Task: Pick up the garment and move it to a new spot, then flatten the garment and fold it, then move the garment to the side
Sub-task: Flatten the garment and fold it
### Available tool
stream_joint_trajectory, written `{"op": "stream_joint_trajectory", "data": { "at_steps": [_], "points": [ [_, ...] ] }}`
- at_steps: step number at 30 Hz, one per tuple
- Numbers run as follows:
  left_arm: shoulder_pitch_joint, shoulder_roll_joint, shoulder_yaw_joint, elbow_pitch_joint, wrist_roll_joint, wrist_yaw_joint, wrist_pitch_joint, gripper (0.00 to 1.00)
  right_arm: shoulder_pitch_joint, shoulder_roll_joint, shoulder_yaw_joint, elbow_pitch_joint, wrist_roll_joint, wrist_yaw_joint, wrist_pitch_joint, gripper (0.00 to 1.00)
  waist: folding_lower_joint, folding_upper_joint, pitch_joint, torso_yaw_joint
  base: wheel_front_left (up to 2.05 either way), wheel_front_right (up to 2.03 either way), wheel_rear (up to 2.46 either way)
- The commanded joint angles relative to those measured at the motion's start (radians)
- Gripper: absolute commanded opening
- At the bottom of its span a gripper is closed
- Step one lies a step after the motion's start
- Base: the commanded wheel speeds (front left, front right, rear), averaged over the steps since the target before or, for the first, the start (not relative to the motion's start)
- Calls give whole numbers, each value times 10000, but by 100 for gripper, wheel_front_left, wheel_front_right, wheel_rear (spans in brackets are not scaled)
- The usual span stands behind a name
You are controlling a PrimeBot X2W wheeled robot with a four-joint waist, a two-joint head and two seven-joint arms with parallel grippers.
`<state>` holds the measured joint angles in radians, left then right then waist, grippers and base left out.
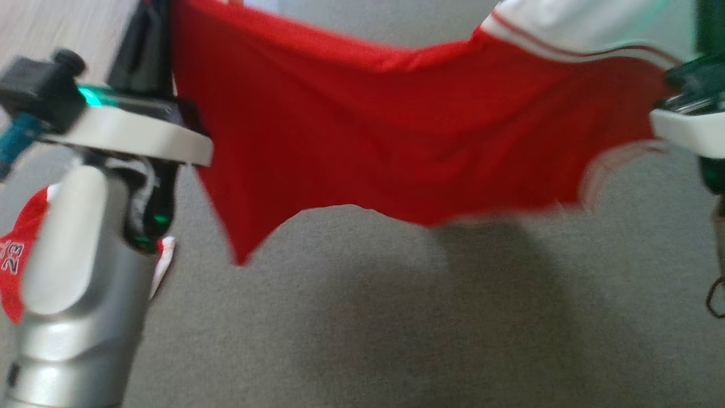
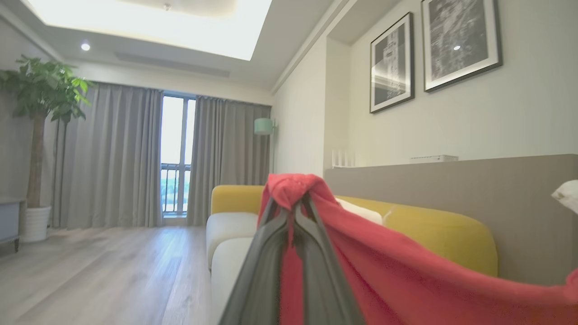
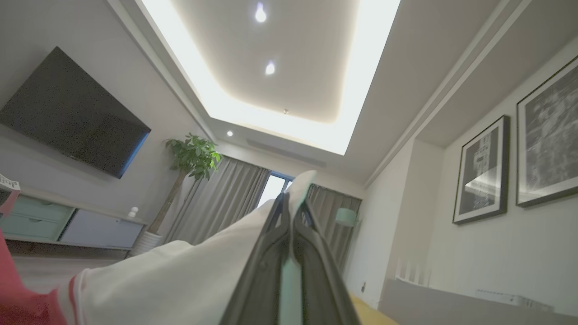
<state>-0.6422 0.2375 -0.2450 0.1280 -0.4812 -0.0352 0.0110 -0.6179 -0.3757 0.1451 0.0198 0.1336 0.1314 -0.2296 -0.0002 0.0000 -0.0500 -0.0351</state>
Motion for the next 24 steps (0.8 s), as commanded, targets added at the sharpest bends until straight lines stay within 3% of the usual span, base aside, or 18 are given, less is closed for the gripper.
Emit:
{"op": "stream_joint_trajectory", "data": {
  "at_steps": [1,8,14,19,24],
  "points": [
    [-594,431,498,-403,70,63,64,0,-6,-56,-1,-355,-38,-7,124,0,2,0,-128,-120,0,0,0],
    [-327,880,704,-2355,164,588,972,0,578,37,-512,-2433,-283,-7,1654,0,2,0,-168,-238,0,0,0],
    [279,1330,626,-3619,190,789,1998,0,1022,-24,-668,-3267,-190,-7,2627,0,2,0,395,-213,0,0,0],
    [-317,2057,420,-3408,691,478,2552,0,224,-123,-455,-2796,390,-7,3562,0,2,0,1938,-177,0,0,0],
    [-2359,2186,206,-1604,695,-256,2419,0,-2650,-356,241,-867,909,-7,3852,0,2,0,3857,-169,0,0,0]
  ]
}}
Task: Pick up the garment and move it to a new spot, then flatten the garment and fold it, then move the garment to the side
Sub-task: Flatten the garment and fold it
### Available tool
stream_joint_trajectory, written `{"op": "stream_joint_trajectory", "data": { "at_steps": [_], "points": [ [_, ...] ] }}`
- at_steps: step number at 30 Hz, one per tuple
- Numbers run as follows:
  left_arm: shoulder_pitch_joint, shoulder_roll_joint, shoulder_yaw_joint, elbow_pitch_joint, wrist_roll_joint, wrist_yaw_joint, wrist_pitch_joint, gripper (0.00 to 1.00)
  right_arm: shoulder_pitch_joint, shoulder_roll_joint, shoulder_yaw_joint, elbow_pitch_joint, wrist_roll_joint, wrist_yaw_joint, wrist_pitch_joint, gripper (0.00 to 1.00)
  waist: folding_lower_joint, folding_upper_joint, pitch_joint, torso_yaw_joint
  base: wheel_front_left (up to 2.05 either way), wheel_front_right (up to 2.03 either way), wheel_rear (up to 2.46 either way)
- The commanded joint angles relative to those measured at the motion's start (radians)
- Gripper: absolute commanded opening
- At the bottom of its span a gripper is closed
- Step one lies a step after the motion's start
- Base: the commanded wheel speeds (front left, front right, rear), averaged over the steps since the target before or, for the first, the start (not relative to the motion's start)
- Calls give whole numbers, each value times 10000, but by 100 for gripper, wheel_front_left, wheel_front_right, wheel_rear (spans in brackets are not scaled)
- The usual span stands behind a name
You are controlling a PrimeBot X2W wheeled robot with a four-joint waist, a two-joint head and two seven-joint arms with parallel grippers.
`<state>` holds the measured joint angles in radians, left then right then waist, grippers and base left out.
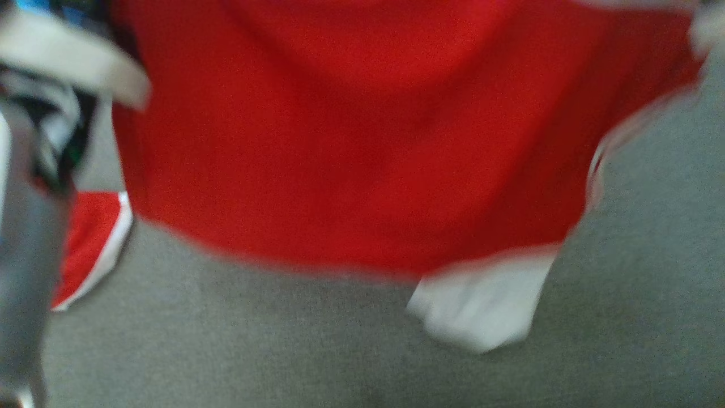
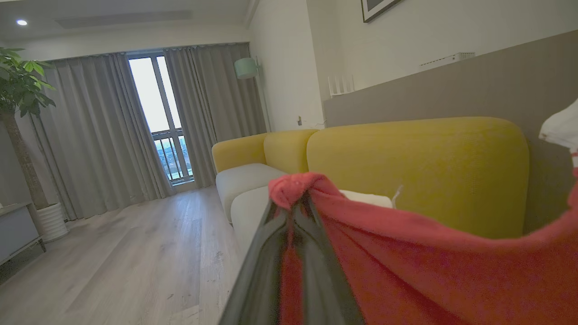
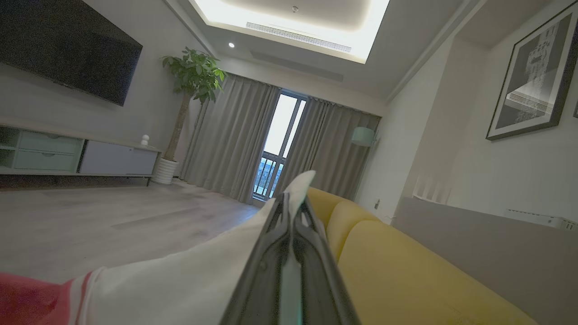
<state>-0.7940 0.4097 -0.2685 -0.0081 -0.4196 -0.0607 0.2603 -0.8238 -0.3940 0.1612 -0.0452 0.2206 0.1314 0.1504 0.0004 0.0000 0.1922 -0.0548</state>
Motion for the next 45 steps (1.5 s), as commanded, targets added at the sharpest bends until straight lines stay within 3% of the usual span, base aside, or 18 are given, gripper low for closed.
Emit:
{"op": "stream_joint_trajectory", "data": {
  "at_steps": [1,4,9,14,17,24,30,39,45],
  "points": [
    [-1470,482,452,232,185,-79,-271,0,-1360,-194,217,340,46,-7,13,0,-4,0,1816,29,0,0,0],
    [-3387,408,279,1848,454,-329,-886,0,-3675,-70,586,2219,-138,-7,-281,0,-4,0,2777,84,0,0,0],
    [-6063,171,-10,4613,829,-530,-2279,0,-6656,272,1166,5069,-985,-7,-1676,0,-4,0,3365,231,0,0,0],
    [-7476,-59,-196,6741,1026,-599,-3812,0,-7902,832,1281,7040,-1586,-7,-3322,0,-4,0,3472,214,0,0,0],
    [-7727,-167,-280,7359,1114,-608,-4438,0,-8033,997,1159,7551,-1806,-7,-3740,0,-4,0,3458,204,0,0,0],
    [-7537,-500,-844,8624,965,-686,-5140,0,-7292,1372,1469,8775,-1813,-7,-4086,0,-4,0,3390,222,0,0,0],
    [-5920,-618,-1737,8457,580,-696,-5214,0,-5500,1191,2094,8906,-999,-7,-4117,0,-4,0,2744,404,0,0,0],
    [-2160,-37,-2903,7363,160,-698,-5219,0,-2553,511,3848,8613,1120,-7,-4060,0,-4,0,1019,468,0,0,0],
    [-136,455,-3749,6750,279,-699,-5219,0,-1232,-350,5267,7873,2718,-7,-3196,0,-4,0,5,439,0,0,0]
  ]
}}
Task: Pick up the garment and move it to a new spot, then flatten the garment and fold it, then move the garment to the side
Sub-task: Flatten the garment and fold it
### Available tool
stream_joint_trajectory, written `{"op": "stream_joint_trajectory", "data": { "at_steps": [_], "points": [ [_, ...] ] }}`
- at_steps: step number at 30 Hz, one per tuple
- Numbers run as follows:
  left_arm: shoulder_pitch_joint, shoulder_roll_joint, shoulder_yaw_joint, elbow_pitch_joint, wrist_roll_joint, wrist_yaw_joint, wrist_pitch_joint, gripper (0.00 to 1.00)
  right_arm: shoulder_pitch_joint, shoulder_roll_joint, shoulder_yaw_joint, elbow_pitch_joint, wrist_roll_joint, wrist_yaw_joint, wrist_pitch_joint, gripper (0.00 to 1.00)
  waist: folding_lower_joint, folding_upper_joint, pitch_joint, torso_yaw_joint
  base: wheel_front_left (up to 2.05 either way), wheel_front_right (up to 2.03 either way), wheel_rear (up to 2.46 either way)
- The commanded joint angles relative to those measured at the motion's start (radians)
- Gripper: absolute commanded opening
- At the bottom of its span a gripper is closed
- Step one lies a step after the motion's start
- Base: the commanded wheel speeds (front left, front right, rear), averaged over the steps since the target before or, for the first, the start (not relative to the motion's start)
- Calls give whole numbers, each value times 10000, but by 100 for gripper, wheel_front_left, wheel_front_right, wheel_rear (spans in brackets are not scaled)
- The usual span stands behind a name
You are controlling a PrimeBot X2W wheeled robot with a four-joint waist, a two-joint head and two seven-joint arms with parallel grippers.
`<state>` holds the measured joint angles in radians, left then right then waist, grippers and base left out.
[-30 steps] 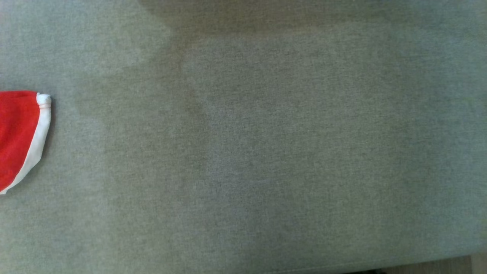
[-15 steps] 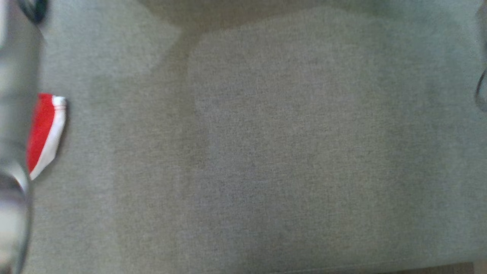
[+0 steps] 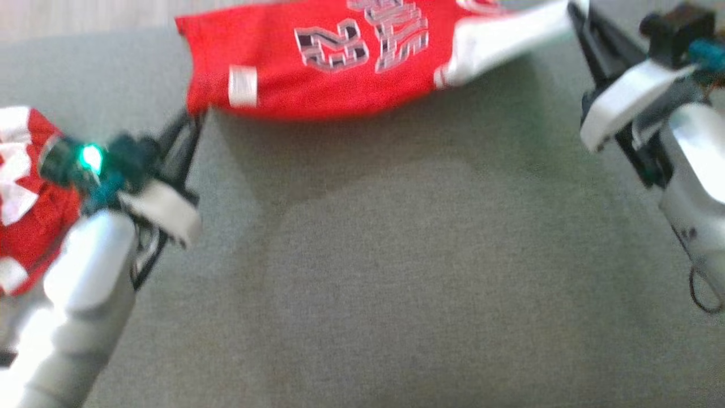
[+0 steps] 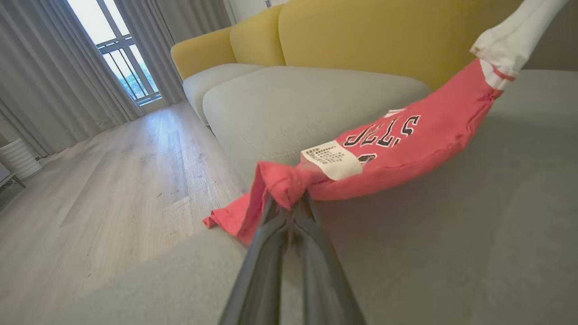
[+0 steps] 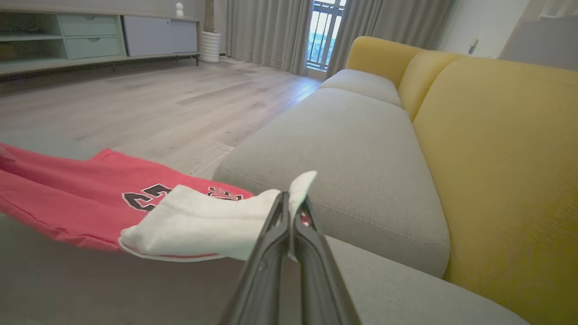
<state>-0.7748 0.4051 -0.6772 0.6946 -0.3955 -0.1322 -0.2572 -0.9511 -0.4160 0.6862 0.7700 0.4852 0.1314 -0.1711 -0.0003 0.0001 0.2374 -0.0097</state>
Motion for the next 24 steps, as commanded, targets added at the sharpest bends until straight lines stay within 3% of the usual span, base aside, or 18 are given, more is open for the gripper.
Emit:
{"op": "stream_joint_trajectory", "data": {
  "at_steps": [1,11,15,24],
  "points": [
    [-64,576,232,-367,60,16,-44,0,235,-304,214,-453,307,-7,196,0,3,-1,-599,-15,0,0,0],
    [2067,1190,-48,-1742,-145,242,80,0,2271,-2363,1275,-3164,3356,-7,2697,0,3,-1,-2276,85,0,0,0],
    [2734,1552,-221,-2658,-189,324,490,0,2920,-3150,1305,-4264,4281,-7,3805,0,3,-1,-2637,132,0,0,0],
    [4064,2471,-469,-4570,-325,653,1477,0,4185,-4195,845,-5892,5712,-7,5989,0,3,-1,-3016,194,0,0,0]
  ]
}}
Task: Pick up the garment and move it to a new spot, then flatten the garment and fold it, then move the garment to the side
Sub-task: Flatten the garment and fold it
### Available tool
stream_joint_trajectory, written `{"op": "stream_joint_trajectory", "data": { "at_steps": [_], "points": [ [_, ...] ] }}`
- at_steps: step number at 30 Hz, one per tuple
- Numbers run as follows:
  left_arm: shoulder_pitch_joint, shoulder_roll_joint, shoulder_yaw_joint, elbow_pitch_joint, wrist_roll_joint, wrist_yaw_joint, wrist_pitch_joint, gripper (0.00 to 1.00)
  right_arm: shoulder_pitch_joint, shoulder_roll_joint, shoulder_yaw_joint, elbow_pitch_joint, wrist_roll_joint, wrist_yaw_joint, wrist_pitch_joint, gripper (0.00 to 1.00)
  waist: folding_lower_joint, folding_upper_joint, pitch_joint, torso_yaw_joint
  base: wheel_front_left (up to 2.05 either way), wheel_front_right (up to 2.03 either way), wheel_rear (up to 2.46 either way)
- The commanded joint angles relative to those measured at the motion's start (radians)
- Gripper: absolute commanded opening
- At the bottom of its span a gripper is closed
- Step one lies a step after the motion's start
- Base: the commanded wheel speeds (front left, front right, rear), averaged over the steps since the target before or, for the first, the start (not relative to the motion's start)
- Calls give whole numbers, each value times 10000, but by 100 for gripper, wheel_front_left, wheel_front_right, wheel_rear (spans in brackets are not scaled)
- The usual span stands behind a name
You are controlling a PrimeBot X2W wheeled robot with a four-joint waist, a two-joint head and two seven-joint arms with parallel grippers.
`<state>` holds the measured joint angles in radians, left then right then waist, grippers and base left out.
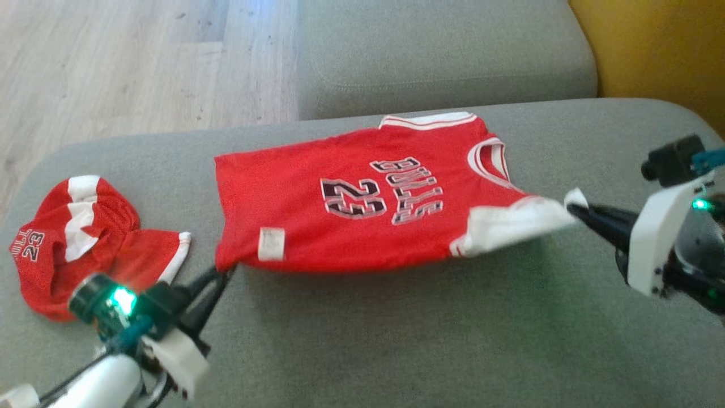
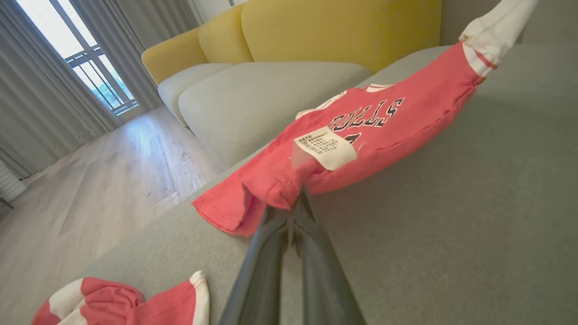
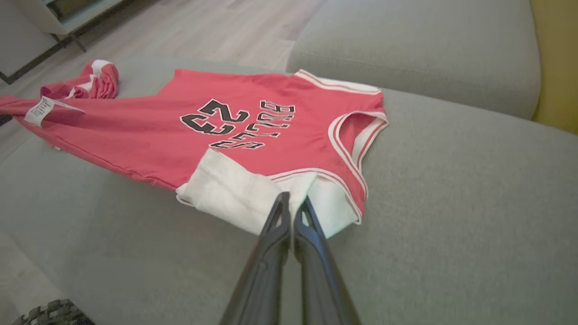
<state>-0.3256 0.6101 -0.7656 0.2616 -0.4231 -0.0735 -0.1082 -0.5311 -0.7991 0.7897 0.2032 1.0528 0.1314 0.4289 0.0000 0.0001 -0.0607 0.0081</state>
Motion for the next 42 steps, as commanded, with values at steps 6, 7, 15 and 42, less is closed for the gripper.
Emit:
{"op": "stream_joint_trajectory", "data": {
  "at_steps": [6,7,15,42],
  "points": [
    [525,1099,352,-1442,-322,380,673,0,1162,-954,-941,-1112,772,-7,1864,0,0,-1,-362,38,0,0,0],
    [645,1188,341,-1567,-354,412,740,0,1346,-1004,-1079,-1214,910,-7,2138,0,0,-1,-411,35,0,0,0],
    [1434,1768,227,-2472,-549,640,1185,0,2868,-1461,-2314,-2133,1577,-7,4295,0,0,-1,-642,16,0,0,0],
    [532,1823,-151,-2208,-847,-44,2290,0,4040,1697,-6157,-4331,-1758,-7,7038,0,0,-1,460,338,0,0,0]
  ]
}}
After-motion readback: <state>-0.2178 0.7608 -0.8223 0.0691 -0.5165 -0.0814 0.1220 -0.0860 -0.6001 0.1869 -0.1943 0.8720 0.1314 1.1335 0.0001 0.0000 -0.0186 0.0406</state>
